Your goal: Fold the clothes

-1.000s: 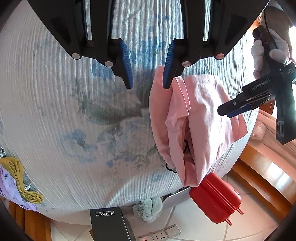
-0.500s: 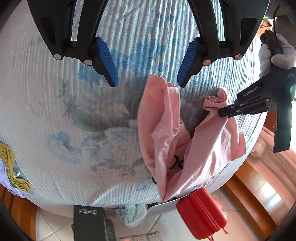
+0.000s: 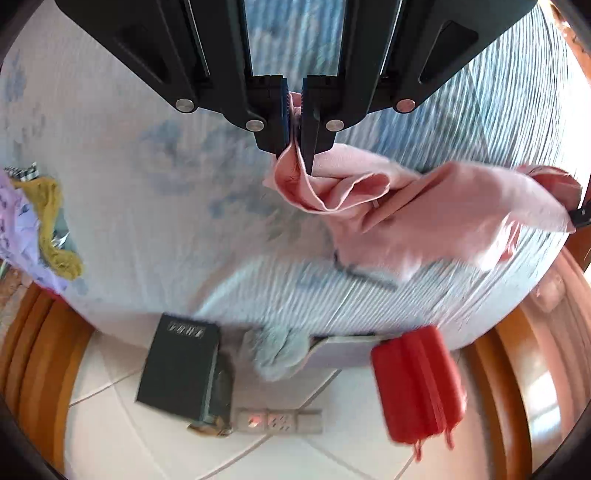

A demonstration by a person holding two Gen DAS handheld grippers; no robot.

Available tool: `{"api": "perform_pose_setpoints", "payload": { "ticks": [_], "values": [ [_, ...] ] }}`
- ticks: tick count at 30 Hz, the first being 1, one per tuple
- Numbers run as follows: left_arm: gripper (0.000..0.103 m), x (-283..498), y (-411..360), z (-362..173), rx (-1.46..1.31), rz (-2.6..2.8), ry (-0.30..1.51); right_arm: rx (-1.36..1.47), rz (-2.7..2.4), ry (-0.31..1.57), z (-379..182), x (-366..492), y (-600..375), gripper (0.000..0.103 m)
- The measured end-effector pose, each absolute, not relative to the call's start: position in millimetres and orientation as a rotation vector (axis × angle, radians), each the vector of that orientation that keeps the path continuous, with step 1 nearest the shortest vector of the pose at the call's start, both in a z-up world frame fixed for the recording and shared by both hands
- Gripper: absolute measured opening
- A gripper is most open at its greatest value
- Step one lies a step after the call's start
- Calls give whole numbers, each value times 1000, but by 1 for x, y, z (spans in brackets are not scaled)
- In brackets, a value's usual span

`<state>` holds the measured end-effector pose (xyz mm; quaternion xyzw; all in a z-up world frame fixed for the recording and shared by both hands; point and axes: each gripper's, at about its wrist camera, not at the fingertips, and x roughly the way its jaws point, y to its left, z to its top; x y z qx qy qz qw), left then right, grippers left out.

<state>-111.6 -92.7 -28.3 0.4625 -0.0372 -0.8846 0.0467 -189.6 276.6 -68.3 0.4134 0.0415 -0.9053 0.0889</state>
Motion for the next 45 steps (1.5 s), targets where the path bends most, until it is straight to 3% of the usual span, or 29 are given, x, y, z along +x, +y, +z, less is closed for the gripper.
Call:
{"api": "perform_pose_setpoints", "payload": {
  "ticks": [7, 10, 14, 16, 17, 19, 21, 23, 24, 27, 38, 45],
  "values": [
    [6, -93, -97, 14, 1404, -2883, -52, 943, -2909, 71, 34, -153, 335, 3],
    [6, -79, -76, -7, 1569, -2900, -71, 1035, -2879, 72, 30, -121, 346, 3],
    [8, -62, -55, -58, 1819, -2824, -83, 1339, -2780, 6, -18, -85, 378, 3],
    [13, -57, -51, -75, 1874, -2776, -91, 1504, -2695, -70, -50, -72, 392, 4],
    [23, -55, -49, -83, 1895, -2753, -97, 1576, -2653, -105, -67, -66, 398, 5],
    [34, -52, -52, -82, 1873, -2742, -82, 1687, -2605, -124, -91, -59, 405, 14],
    [38, -48, -62, -68, 1815, -2769, -38, 1753, -2580, -105, -103, -53, 408, 30],
    [56, -45, -74, -51, 1724, -2794, -13, 1739, -2577, -112, -100, -48, 410, 34],
    [59, -47, -82, -45, 1681, -2791, -7, 1717, -2584, -120, -96, -48, 411, 39],
    [60, -61, -104, -38, 1590, -2765, 27, 1595, -2616, -157, -78, -65, 410, 64],
    [60, -125, -111, -89, 1680, -2675, 171, 1407, -2481, -144, -78, -190, 330, 65],
    [60, -134, -101, -107, 1716, -2660, 164, 1366, -2332, 37, -93, -242, 256, 65]
  ]
}}
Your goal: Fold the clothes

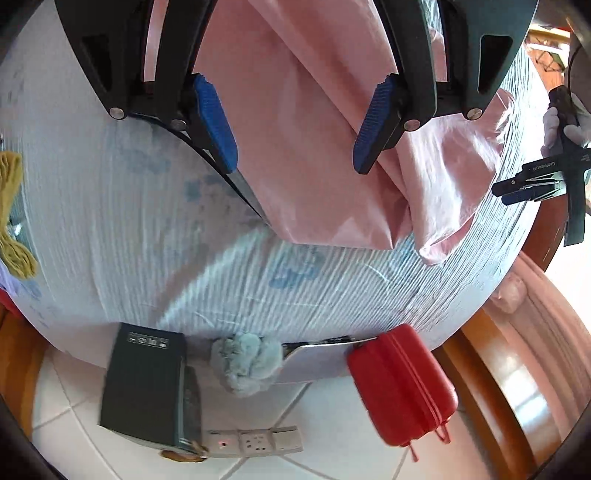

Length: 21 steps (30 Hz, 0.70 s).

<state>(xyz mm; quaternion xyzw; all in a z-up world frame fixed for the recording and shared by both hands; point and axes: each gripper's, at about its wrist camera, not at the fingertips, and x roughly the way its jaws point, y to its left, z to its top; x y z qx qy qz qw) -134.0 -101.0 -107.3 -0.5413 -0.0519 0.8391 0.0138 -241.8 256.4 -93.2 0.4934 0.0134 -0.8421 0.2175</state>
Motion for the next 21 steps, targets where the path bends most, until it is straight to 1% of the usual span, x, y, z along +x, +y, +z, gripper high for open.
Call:
{"api": "perform_pose_setpoints", "payload": {
  "ticks": [4, 5, 6, 8, 9, 11, 12, 14, 15, 16, 17, 19, 21],
  "values": [
    [60, -143, -99, -123, -1727, 2587, -170, 1362, -2259, 112, -108, -268, 225, 65],
    [59, -145, -99, -127, -1738, 2580, -181, 1363, -2248, 128, -112, -274, 220, 66],
    [58, -146, -99, -130, -1748, 2572, -191, 1362, -2240, 145, -116, -279, 215, 70],
    [52, -148, -98, -134, -1764, 2553, -209, 1361, -2227, 173, -122, -287, 206, 76],
    [50, -149, -97, -135, -1769, 2544, -212, 1364, -2219, 182, -125, -292, 203, 79],
    [39, -150, -93, -136, -1769, 2538, -188, 1376, -2203, 200, -131, -298, 200, 84],
    [36, -151, -91, -137, -1769, 2537, -173, 1384, -2196, 210, -134, -301, 199, 84],
    [24, -153, -87, -137, -1779, 2538, -142, 1421, -2154, 201, -142, -306, 196, 83],
    [21, -154, -85, -137, -1785, 2538, -127, 1447, -2123, 190, -146, -308, 196, 63],
    [9, -153, -83, -135, -1785, 2543, -119, 1460, -2112, 195, -148, -307, 195, 44],
    [5, -153, -82, -133, -1780, 2550, -118, 1464, -2120, 213, -149, -303, 194, 14],
    [3, -151, -79, -128, -1770, 2564, -114, 1450, -2148, 231, -146, -294, 195, 11],
    [2, -149, -79, -118, -1744, 2595, -106, 1405, -2207, 226, -134, -282, 201, 8]
  ]
}}
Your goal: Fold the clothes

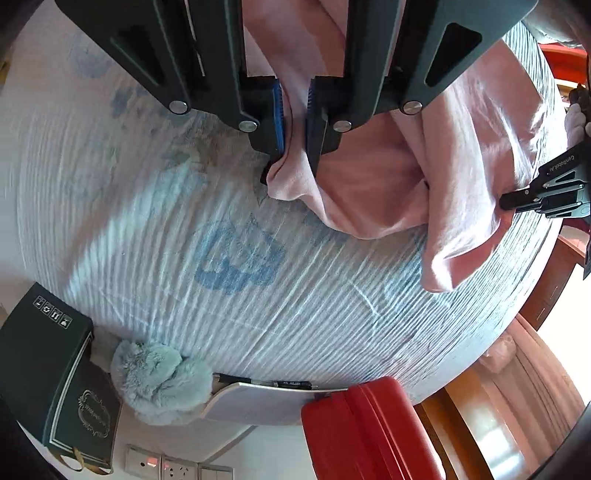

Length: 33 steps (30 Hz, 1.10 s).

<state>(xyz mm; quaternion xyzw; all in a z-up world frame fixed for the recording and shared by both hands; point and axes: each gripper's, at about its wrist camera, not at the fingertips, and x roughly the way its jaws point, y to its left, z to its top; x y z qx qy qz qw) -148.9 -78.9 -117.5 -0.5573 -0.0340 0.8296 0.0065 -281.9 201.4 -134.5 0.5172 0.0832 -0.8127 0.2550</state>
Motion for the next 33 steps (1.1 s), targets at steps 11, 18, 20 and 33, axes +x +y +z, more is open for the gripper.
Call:
{"api": "perform_pose_setpoints", "payload": {
  "ticks": [11, 18, 20, 33],
  "values": [
    [2, -148, -80, -85, -1629, 2628, -47, 1479, -2723, -65, -68, -183, 375, 8],
    [14, -153, -58, -102, -1672, 2529, -96, 1684, -2675, -176, -106, -148, 417, 34],
    [33, -155, -55, -101, -1655, 2524, -100, 1631, -2709, -203, -96, -145, 422, 54],
    [37, -209, -53, -117, -1682, 2497, -52, 1509, -2605, -119, -86, -224, 388, 67]
  ]
}}
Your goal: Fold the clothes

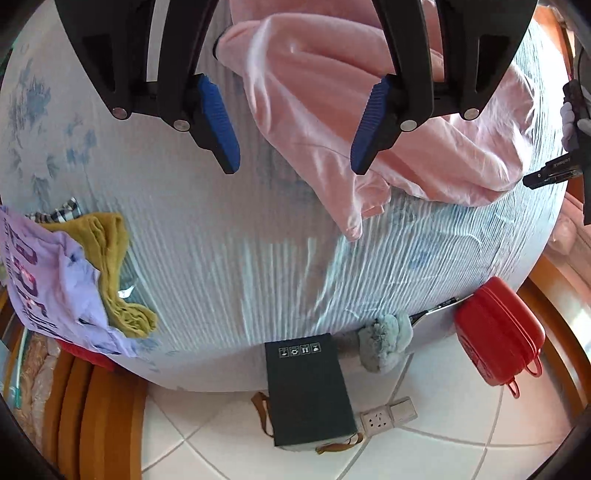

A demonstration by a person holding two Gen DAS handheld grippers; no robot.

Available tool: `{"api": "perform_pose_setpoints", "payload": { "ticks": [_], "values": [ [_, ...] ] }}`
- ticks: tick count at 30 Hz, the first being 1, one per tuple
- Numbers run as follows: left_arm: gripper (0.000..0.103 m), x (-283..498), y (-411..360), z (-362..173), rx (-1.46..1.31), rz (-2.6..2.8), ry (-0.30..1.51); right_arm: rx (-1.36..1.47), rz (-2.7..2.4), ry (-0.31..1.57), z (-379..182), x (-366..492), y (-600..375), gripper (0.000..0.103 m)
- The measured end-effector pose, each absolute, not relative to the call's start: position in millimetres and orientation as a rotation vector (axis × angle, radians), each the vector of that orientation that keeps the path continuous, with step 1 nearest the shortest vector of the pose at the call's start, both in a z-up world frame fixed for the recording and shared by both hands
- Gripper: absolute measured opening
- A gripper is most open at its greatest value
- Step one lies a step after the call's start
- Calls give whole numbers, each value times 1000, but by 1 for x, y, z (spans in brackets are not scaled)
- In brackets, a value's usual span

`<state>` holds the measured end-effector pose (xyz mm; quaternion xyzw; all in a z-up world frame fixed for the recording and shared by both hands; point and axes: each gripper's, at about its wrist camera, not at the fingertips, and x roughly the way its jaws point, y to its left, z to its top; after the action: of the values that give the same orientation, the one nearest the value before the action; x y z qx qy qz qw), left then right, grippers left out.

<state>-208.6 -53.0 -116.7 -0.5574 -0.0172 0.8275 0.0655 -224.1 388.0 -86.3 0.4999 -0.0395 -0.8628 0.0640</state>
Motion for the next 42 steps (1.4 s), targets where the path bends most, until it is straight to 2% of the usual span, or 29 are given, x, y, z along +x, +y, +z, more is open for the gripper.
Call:
{"api": "perform_pose_setpoints", "payload": {
  "ticks": [4, 6, 7, 13, 14, 15, 16, 17, 20, 25, 29, 33, 34, 35, 36, 37, 38, 42],
  "values": [
    [37, -211, -47, -131, -1701, 2431, -53, 1533, -2531, -49, -108, -253, 367, 71],
    [38, -209, -43, -136, -1709, 2402, -42, 1539, -2513, -31, -117, -264, 360, 86],
    [40, -208, -42, -137, -1704, 2397, -28, 1541, -2501, -22, -121, -268, 357, 89],
    [45, -204, -34, -136, -1670, 2380, 39, 1615, -2392, 18, -147, -274, 337, 90],
    [42, -203, -32, -136, -1662, 2389, 54, 1631, -2371, 24, -151, -274, 334, 79],
    [36, -202, -31, -135, -1653, 2404, 75, 1640, -2358, 32, -154, -273, 331, 48],
    [4, -201, -31, -134, -1649, 2421, 82, 1637, -2365, 50, -154, -271, 330, 39],
    [4, -201, -32, -132, -1648, 2438, 80, 1630, -2381, 78, -150, -268, 328, 17],
    [2, -201, -38, -115, -1598, 2554, 112, 1553, -2453, 157, -131, -259, 324, 8],
    [2, -218, -62, -61, -1433, 2765, 157, 1208, -2669, 211, -51, -259, 328, 5],
    [2, -258, -80, -35, -1360, 2871, 179, 1002, -2814, 184, -6, -289, 331, 5],
    [7, -305, -97, -43, -1456, 2865, 117, 1067, -2770, 19, -10, -329, 339, 8],
    [13, -310, -100, -49, -1504, 2844, 91, 1112, -2740, -14, -17, -333, 341, 12],
    [24, -311, -102, -54, -1533, 2828, 74, 1153, -2719, -30, -25, -333, 342, 22],
    [31, -309, -104, -59, -1549, 2817, 62, 1201, -2699, -30, -36, -333, 342, 36],
    [40, -305, -107, -64, -1564, 2806, 52, 1258, -2676, -24, -48, -332, 343, 46],
    [41, -300, -109, -69, -1579, 2795, 42, 1314, -2651, -18, -60, -332, 344, 60],
    [41, -289, -117, -92, -1648, 2732, -17, 1473, -2566, -26, -98, -332, 348, 61]
  ]
}}
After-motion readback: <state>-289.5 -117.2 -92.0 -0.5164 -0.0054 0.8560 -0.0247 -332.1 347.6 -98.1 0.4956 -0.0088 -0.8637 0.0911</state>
